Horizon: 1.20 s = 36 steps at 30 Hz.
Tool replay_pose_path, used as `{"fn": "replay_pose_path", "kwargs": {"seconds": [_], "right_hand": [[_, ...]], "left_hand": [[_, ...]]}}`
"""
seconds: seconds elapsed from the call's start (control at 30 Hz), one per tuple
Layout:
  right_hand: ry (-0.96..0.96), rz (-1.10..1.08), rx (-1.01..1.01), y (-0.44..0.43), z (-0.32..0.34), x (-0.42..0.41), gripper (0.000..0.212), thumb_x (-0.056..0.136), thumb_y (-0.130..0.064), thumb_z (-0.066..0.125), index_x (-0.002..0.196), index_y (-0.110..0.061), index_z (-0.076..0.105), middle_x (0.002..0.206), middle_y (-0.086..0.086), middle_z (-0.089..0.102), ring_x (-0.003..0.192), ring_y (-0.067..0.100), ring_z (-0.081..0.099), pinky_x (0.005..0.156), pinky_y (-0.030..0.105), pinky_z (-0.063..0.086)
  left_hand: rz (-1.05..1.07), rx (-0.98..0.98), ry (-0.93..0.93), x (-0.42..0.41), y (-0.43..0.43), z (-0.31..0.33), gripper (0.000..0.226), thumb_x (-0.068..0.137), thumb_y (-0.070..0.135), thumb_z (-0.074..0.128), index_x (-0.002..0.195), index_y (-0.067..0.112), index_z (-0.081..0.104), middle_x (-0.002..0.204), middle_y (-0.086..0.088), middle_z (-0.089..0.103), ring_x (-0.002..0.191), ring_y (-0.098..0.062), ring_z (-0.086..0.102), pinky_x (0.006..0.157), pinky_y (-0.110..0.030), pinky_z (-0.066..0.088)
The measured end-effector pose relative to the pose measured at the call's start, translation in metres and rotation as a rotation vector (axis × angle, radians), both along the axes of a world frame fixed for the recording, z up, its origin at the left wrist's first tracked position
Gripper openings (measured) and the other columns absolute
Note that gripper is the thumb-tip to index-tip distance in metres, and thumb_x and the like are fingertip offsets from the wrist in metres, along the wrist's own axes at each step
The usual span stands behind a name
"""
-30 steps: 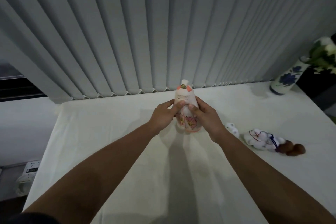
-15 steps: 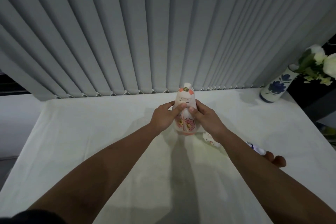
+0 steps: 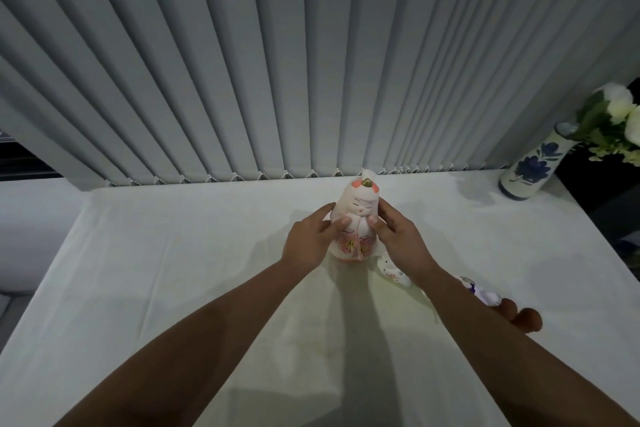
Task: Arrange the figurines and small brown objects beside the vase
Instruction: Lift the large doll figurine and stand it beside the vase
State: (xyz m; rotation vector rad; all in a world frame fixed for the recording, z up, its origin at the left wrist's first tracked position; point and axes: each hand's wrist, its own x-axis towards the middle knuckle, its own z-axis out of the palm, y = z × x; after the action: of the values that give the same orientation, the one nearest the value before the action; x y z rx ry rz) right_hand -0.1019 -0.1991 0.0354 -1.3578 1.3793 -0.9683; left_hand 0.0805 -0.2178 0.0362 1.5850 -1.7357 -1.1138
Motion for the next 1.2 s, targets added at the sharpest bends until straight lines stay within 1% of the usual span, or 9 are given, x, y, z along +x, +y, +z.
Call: {"fn": "replay_pose_path", "kwargs": {"seconds": [0.13,0.3,0.4,0.57,0.67,0.73,0.87,1.03,1.2], "right_hand": [[0.1,-0.039,-0.012,0.005,-0.002,-0.008,0.041,0.097,-0.024,0.051,0.135,-0.041,0.048,0.122,-0.022,0.063,0.097,-0.021,0.056,0.085,0.004,0.043],[0.112,-0.025,-0.018,0.004,-0.003,-0.008,0.041,0.097,-0.027,0.051,0.136,-0.04,0.046,0.128,-0.022,0.06,0.101,-0.02,0.056,0.091,0.01,0.044],[0.054,0.003,0.006,0.004,-0.002,-0.011,0.042,0.096,-0.026,0.054,0.135,-0.04,0.048,0.129,-0.019,0.061,0.108,-0.008,0.06,0.097,0.024,0.046],[0.2,0.081,0.052,-0.002,-0.001,-0.021,0.053,0.087,-0.028,0.068,0.135,-0.039,0.047,0.131,-0.016,0.059,0.12,0.009,0.052,0.103,0.032,0.038],[0.276,0.126,0.1,-0.007,-0.003,-0.02,0.064,0.08,-0.027,0.074,0.136,-0.036,0.044,0.13,-0.013,0.061,0.117,0.015,0.056,0.101,0.036,0.044],[0.224,0.113,0.128,-0.007,-0.006,-0.017,0.068,0.078,-0.022,0.076,0.136,-0.034,0.044,0.128,-0.007,0.063,0.111,0.016,0.062,0.097,0.038,0.05],[0.131,0.038,0.125,-0.003,-0.014,-0.01,0.066,0.081,-0.006,0.071,0.136,-0.032,0.045,0.124,-0.004,0.066,0.102,0.013,0.068,0.084,0.027,0.053],[0.07,-0.014,0.067,0.005,-0.026,0.0,0.062,0.084,0.0,0.064,0.134,-0.033,0.048,0.128,-0.006,0.064,0.11,0.016,0.065,0.093,0.035,0.054],[0.044,-0.062,-0.012,0.01,-0.011,0.006,0.064,0.086,0.006,0.056,0.128,-0.042,0.045,0.125,-0.021,0.06,0.114,0.0,0.059,0.092,0.018,0.05]], "left_hand": [[-0.013,-0.02,-0.022,-0.004,0.009,-0.008,0.035,0.089,0.06,0.044,0.118,0.043,0.057,0.104,0.011,0.074,0.084,-0.004,0.063,0.067,-0.004,0.041],[-0.013,0.011,0.019,-0.004,0.008,-0.01,0.034,0.09,0.058,0.046,0.118,0.042,0.059,0.108,0.008,0.073,0.088,-0.003,0.063,0.07,-0.006,0.038],[-0.011,0.06,0.088,-0.002,0.005,-0.009,0.04,0.088,0.057,0.052,0.124,0.039,0.055,0.113,0.008,0.071,0.099,-0.007,0.065,0.074,-0.01,0.041],[-0.13,0.114,0.087,0.002,-0.002,-0.01,0.072,0.081,0.049,0.067,0.141,0.033,0.031,0.125,0.008,0.058,0.108,-0.016,0.058,0.087,-0.028,0.045],[-0.196,0.112,0.025,0.003,-0.01,-0.01,0.081,0.076,0.049,0.072,0.142,0.031,0.029,0.13,0.003,0.058,0.112,-0.017,0.057,0.094,-0.033,0.048],[-0.21,0.119,0.029,0.004,-0.014,-0.012,0.081,0.075,0.048,0.074,0.141,0.032,0.03,0.129,0.003,0.06,0.113,-0.017,0.058,0.095,-0.034,0.049],[-0.229,0.141,0.069,0.007,-0.015,-0.02,0.084,0.068,0.052,0.075,0.138,0.042,0.029,0.129,0.008,0.06,0.115,-0.014,0.058,0.1,-0.04,0.049],[-0.217,0.12,0.143,0.008,-0.013,-0.03,0.08,0.066,0.054,0.076,0.135,0.045,0.035,0.123,0.011,0.064,0.111,-0.011,0.061,0.1,-0.04,0.049],[-0.155,-0.001,0.113,-0.005,-0.004,-0.014,0.069,0.064,0.054,0.071,0.126,0.042,0.043,0.11,0.012,0.07,0.099,-0.015,0.066,0.092,-0.041,0.052]]}}
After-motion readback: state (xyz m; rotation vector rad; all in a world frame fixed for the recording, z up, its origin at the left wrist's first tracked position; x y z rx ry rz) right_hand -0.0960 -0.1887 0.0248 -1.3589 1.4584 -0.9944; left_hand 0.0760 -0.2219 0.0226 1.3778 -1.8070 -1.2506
